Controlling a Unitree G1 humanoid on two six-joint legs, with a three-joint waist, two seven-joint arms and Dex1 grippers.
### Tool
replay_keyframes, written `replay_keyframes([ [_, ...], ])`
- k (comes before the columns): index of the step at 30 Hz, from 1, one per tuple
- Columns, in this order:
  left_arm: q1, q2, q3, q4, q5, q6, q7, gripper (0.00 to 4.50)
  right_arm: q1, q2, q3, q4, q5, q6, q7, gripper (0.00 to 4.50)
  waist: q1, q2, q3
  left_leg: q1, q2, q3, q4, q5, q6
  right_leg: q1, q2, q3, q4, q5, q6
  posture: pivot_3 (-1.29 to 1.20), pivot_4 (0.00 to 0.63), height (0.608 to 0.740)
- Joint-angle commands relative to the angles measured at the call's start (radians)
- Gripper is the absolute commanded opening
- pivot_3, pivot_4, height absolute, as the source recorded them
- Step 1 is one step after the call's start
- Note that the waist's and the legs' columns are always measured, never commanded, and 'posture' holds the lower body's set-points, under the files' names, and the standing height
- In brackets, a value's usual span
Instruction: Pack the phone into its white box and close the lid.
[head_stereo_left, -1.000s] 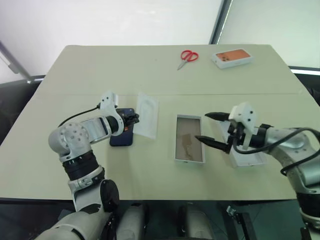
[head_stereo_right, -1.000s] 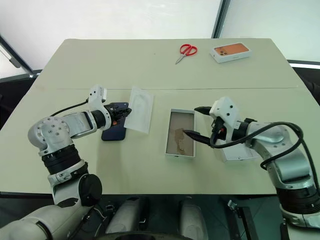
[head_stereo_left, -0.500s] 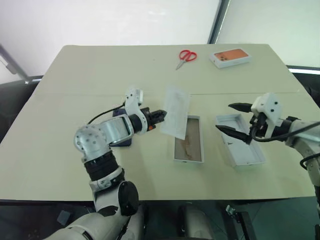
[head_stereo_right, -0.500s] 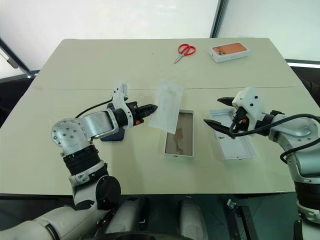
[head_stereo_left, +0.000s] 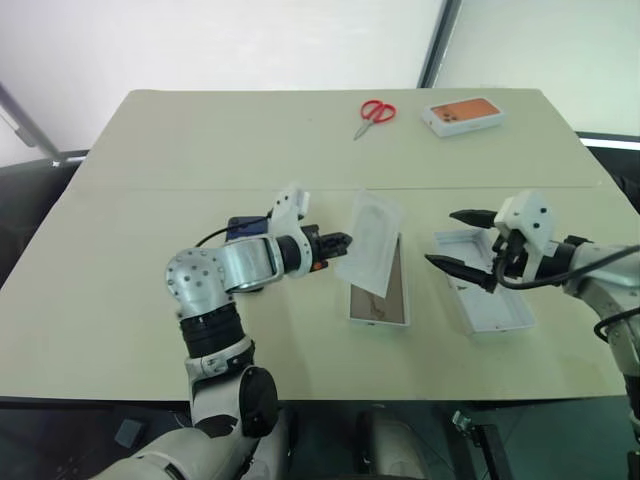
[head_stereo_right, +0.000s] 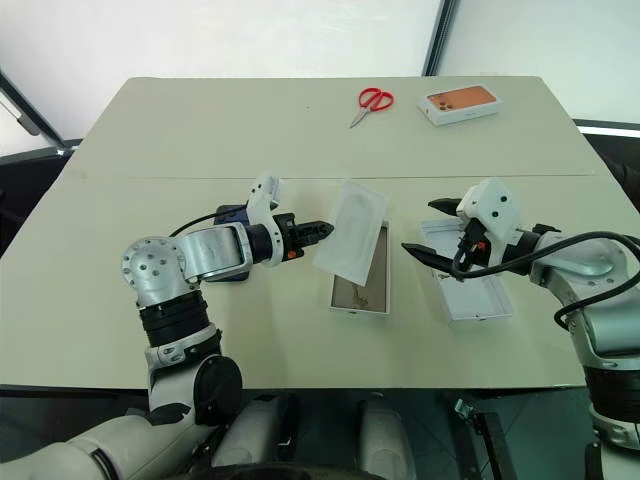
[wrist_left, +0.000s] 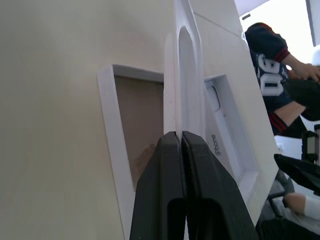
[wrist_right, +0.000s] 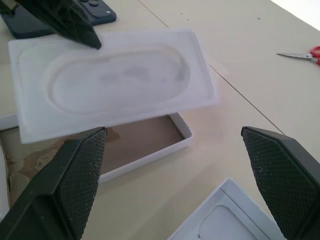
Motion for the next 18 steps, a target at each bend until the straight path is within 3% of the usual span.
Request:
replay_keyframes([
  [1,0.046,-0.135,-0.025,0.032,-0.048,0.008,0.006,0.02,-0.020,0.005,-0.011,-0.033,0.013,-0.003,-0.006,4.50,0.000,0.000,0.000,0.000,0.000,0.000,0.000,0.000,0.000,0.000,0.000,0.000,0.000,0.000,0.000,0.00,0.150,0.697],
  [10,0.064,-0.124,-0.083,0.084,-0.086,0.008,0.033,0.02,-0.017,0.004,-0.012,-0.036,0.019,-0.004,-0.014,4.50,0.000,0.000,0.000,0.000,0.000,0.000,0.000,0.000,0.000,0.000,0.000,0.000,0.000,0.000,0.000,0.00,0.150,0.697],
  [13,0.071,-0.114,-0.100,0.086,-0.113,0.008,0.041,0.91,-0.017,0.008,-0.007,-0.038,0.019,-0.004,-0.018,4.50,0.000,0.000,0.000,0.000,0.000,0.000,0.000,0.000,0.000,0.000,0.000,0.000,0.000,0.000,0.000,0.00,0.150,0.697],
  [18,0.079,-0.063,-0.096,0.071,-0.169,0.008,0.053,3.50,-0.024,0.014,0.004,-0.037,0.019,-0.004,-0.019,4.50,-0.001,0.001,0.000,0.000,0.000,0.000,0.000,0.000,0.000,0.000,0.000,0.000,0.000,0.000,0.000,0.00,0.150,0.697],
])
